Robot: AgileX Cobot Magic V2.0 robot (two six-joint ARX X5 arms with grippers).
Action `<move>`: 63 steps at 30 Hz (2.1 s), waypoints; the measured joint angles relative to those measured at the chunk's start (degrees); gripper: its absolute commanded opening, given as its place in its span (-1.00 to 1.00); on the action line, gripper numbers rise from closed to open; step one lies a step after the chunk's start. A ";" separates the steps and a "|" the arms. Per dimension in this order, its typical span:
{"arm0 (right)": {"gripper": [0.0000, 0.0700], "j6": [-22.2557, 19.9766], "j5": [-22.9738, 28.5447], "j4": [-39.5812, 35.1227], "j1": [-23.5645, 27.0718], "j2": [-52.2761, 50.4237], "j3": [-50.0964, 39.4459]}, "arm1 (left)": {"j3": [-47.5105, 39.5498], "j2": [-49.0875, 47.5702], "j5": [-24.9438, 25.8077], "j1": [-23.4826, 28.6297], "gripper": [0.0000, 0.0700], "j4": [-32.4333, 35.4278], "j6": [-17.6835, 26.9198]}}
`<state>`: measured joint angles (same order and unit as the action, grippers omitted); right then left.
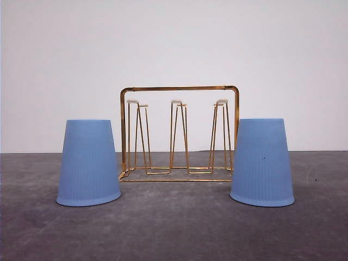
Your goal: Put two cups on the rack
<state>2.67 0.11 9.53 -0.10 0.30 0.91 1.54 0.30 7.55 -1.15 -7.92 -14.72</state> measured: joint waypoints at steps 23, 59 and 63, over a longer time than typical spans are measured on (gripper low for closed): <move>-1.00 19.70 -5.49 -0.81 0.00 2.22 15.47 | 25.45 9.07 0.17 0.00 -0.99 -22.57 -12.95; 0.41 -3.98 -19.35 23.24 -10.19 30.86 30.01 | 39.89 37.20 10.41 -19.76 0.58 -36.66 24.65; 0.41 -4.07 -19.36 23.22 -10.19 30.86 30.01 | 39.89 37.33 10.42 -19.79 0.58 -35.33 24.81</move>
<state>-1.39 -19.25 32.75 -10.28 31.16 30.92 41.43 37.62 17.98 -20.93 -43.25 10.09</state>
